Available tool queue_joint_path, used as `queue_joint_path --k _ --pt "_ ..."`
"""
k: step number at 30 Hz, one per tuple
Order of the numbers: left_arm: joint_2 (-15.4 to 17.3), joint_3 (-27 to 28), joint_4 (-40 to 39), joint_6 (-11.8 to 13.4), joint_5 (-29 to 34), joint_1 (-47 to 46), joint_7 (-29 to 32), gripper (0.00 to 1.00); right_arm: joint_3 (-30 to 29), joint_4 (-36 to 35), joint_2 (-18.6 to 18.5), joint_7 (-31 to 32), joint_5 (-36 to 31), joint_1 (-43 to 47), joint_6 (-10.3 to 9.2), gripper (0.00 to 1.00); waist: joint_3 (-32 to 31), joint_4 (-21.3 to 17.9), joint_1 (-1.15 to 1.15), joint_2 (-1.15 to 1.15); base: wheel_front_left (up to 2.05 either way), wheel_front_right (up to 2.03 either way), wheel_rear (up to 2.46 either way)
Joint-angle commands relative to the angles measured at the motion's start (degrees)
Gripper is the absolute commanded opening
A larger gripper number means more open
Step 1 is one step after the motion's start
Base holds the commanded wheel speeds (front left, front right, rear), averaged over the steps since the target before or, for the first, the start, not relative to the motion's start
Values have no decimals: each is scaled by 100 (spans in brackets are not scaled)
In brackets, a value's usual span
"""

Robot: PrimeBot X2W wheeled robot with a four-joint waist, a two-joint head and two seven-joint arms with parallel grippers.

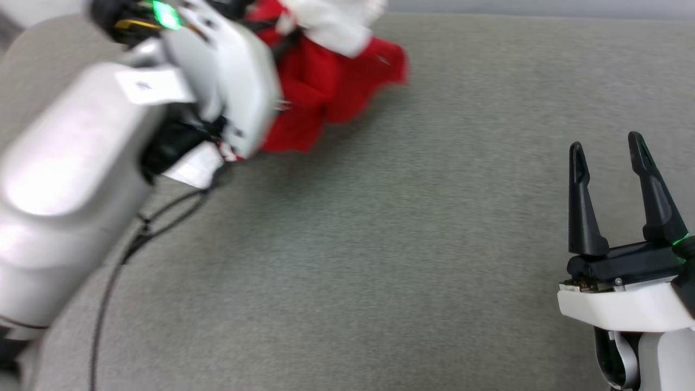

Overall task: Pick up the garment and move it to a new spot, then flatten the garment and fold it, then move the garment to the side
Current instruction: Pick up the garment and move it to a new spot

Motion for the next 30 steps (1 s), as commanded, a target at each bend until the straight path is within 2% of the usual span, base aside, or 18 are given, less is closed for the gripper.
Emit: queue_joint_path --k 1,2,3,4,5,13,16,17,25,26,27,29,30 --pt "-278 -254 -53 -2 23 -92 -143 0 -9 -6 16 -11 63 35 -2 100 -43 -329 1 0 0 0 0" --pt "-409 -388 -59 -2 38 -105 -205 0 -23 -9 16 -10 82 25 -2 100 -26 -406 1 0 0 0 0" --pt "-409 -388 -59 -2 38 -105 -205 0 -23 -9 16 -10 82 25 -2 100 -26 -406 1 0 0 0 0" --pt "-646 -665 -30 -2 53 -79 -333 0 -6 -15 17 -11 131 -5 -2 100 23 -588 1 0 0 0 0" --pt "-646 -665 -30 -2 53 -79 -333 0 -6 -15 17 -11 131 -5 -2 100 23 -588 1 0 0 0 0" --pt "-1554 -1628 355 -1 -174 338 -1020 0 -127 -16 18 -10 285 -82 -2 100 249 -1070 1 0 0 0 0" --pt "-1816 -2006 566 -2 -278 625 -1210 0 -145 6 19 -11 299 -88 -2 100 304 -1139 1 0 0 0 0" --pt "-2035 -2253 780 -2 -295 898 -1295 0 -160 33 18 -11 314 -103 -2 100 344 -1178 1 0 0 0 0" --pt "-2443 -2421 1014 -2 -169 1493 -1278 0 -206 142 17 -10 257 -52 -2 100 274 -1134 1 0 0 0 0" --pt "-2467 -2423 1050 -2 -170 1501 -1361 32 -201 165 18 -10 249 -29 -2 100 228 -1113 1 0 0 0 0" --pt "-2483 -2420 1090 -2 -156 1478 -1501 100 -197 181 17 -11 242 -5 -2 100 174 -1090 1 0 0 0 0" --pt "-2499 -2364 1214 -2 -104 1369 -1861 100 -194 224 17 -11 231 47 -2 100 49 -1044 1 0 0 0 0" --pt "-2537 -2214 1296 13 -84 1321 -2275 100 -197 265 17 -11 212 106 -2 100 -102 -991 1 0 0 0 0"
